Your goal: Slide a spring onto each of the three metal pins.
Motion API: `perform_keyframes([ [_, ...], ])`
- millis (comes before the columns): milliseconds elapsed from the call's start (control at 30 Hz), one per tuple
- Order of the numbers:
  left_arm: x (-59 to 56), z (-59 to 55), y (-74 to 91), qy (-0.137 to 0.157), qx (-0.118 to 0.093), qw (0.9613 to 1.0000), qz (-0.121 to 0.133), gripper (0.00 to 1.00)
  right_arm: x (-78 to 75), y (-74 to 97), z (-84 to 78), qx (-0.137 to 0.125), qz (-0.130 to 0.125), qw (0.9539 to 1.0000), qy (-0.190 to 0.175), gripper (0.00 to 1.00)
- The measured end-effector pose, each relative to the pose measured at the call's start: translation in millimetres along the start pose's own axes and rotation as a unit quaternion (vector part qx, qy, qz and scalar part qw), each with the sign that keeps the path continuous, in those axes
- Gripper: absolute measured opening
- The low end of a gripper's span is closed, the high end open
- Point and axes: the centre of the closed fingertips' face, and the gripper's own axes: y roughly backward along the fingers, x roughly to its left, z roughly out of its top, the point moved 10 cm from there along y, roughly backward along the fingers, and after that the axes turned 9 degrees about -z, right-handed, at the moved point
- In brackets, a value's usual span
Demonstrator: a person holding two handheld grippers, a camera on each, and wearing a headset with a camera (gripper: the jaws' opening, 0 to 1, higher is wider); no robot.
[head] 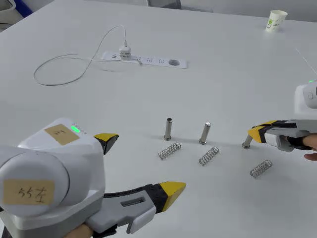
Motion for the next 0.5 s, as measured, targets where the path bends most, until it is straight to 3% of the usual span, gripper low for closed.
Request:
perform_keyframes([
  [300, -0.4, -0.3, -0.4, -0.001, 0.002, 1.0000, -0.001, 0.84, -1.8, 1.3, -1.0, 0.008, 0.007, 0.9998, -0.014, 0.09],
  [367, -0.1, -0.4, -0.4, -0.001, 0.002, 1.0000, 0.000, 0.84, -0.1, 1.8, -0.9, 0.001, 0.008, 1.0000, 0.004, 0.09],
  [500, 0.0, -0.4, -0.6, 0.000, 0.002, 1.0000, 0.000, 0.85, 2.3, 4.0, 0.0, -0.001, 0.004, 0.9999, 0.014, 0.22],
])
